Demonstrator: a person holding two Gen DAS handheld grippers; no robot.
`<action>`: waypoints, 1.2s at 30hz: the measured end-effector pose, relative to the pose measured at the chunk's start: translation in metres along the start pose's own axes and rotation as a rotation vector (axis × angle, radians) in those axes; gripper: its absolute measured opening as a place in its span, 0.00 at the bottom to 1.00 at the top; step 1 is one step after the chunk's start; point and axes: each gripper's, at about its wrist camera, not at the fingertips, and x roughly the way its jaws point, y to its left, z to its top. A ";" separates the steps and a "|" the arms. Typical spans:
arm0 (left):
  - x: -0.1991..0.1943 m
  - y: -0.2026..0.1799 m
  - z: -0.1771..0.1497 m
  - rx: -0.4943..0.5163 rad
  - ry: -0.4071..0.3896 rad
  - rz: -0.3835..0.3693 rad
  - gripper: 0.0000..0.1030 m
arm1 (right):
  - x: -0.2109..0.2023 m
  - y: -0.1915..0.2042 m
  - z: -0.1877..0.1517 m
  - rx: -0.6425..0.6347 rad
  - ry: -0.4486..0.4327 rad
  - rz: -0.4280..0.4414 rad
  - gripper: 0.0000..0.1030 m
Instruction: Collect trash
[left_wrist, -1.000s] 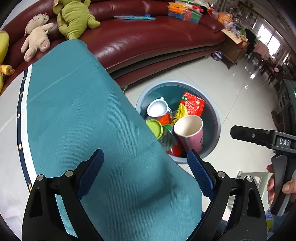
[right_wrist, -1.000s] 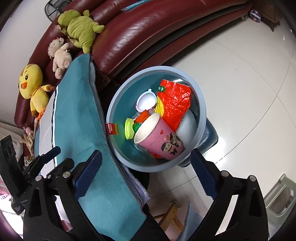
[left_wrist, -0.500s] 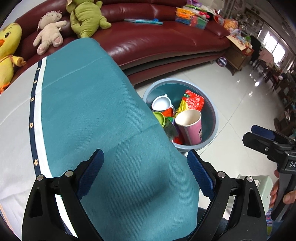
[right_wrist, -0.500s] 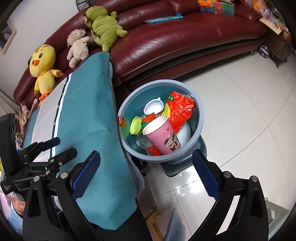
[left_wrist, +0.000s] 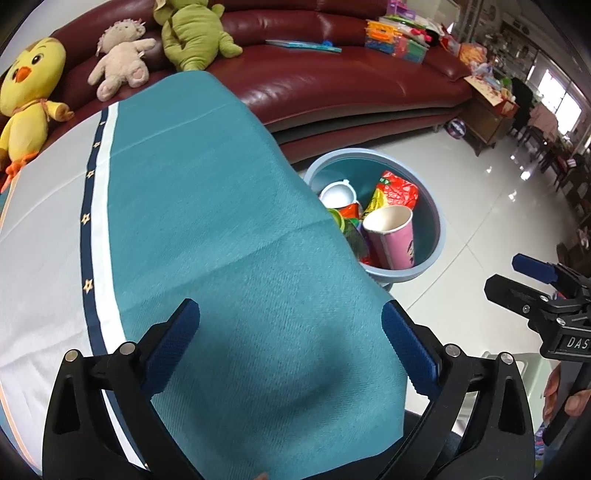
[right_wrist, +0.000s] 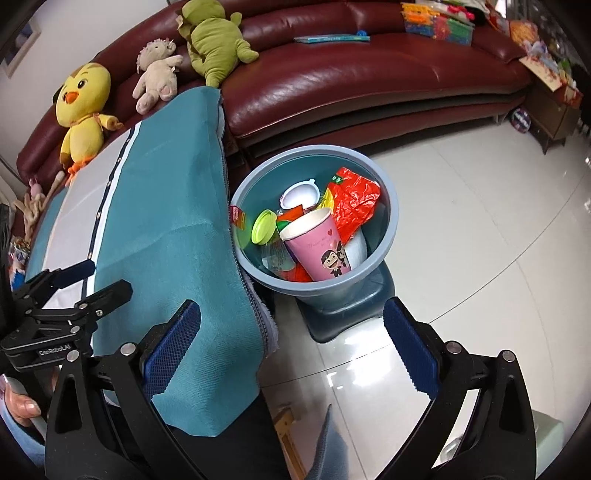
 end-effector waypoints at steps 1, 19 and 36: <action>0.000 0.001 -0.002 -0.003 0.005 0.001 0.96 | 0.002 0.000 -0.002 0.005 0.010 0.006 0.92; 0.000 0.012 -0.006 -0.024 0.015 0.012 0.96 | 0.015 0.000 -0.007 0.003 0.047 -0.016 0.92; -0.002 0.018 -0.006 -0.040 0.003 0.020 0.96 | 0.016 0.002 -0.002 -0.012 0.044 -0.031 0.92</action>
